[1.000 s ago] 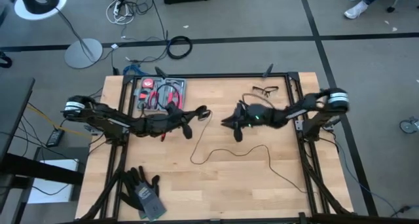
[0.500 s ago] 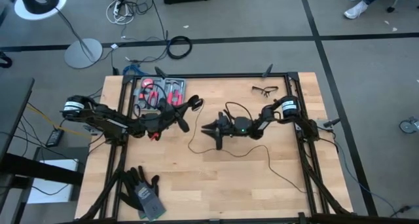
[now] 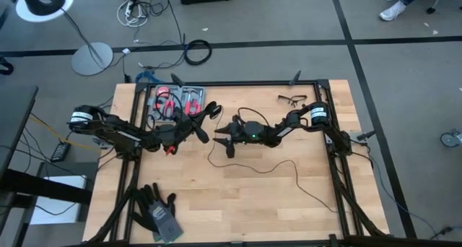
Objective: Coil cords
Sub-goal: Coil the black wire on the black spool
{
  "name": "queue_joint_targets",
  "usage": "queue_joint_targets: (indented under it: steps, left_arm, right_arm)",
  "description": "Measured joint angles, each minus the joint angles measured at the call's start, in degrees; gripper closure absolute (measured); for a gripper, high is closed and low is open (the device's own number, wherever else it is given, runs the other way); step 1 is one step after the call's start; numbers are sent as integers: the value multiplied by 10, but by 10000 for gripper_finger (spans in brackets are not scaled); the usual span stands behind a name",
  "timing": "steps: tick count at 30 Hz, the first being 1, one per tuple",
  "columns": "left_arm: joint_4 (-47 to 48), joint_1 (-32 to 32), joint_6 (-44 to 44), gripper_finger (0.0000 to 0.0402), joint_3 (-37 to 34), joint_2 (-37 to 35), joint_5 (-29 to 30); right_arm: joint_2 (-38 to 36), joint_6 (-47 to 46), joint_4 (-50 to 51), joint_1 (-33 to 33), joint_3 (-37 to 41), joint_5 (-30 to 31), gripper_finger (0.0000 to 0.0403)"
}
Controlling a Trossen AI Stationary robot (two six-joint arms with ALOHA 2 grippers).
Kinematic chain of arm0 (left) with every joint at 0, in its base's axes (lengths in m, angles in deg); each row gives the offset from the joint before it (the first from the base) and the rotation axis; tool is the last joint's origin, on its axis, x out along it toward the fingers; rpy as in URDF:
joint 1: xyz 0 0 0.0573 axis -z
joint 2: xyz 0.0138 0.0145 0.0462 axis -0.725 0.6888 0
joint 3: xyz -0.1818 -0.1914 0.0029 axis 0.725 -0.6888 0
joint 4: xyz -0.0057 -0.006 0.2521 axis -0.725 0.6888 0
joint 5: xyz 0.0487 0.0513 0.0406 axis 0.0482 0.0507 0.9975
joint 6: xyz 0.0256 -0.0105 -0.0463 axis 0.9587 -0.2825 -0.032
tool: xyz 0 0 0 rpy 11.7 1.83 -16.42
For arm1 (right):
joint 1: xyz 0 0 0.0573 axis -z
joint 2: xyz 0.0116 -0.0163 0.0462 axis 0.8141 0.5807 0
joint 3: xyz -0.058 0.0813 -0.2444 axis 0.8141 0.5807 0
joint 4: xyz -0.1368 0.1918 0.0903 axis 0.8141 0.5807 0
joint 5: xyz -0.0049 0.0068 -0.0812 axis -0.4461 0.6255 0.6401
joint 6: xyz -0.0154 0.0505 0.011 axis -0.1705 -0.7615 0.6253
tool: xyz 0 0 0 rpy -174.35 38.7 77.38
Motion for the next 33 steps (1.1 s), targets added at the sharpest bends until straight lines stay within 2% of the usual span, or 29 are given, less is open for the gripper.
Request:
queue_joint_targets:
  steps: [2,4,11,14,17,20,24,29,33]
  left_arm:
    - [-2,0,10,401,0,0,0]
    - [-5,0,11,401,0,0,0]
    - [-6,1,-13,401,0,0,-2]
    - [-5,1,-22,401,0,0,-4]
    - [-5,1,-35,401,0,0,-4]
    - [-6,2,-53,401,0,0,-4]
    - [-7,2,-82,401,6,0,-5]
    - [12,8,-114,401,8,0,-13]
    - [40,20,-135,401,9,-2,1]
  right_arm:
    - [0,3,7,0,-10,0,218]
    - [0,-1,7,0,-10,4,237]
    - [-19,-27,30,-6,14,12,386]
    - [-49,3,80,-16,15,36,397]
    - [-88,53,190,-22,-7,40,399]
    - [-108,103,321,-26,-57,43,400]
    - [-100,155,464,-22,-133,43,401]
    - [-96,194,498,-23,-182,42,401]
    - [-100,193,530,-24,-205,45,402]
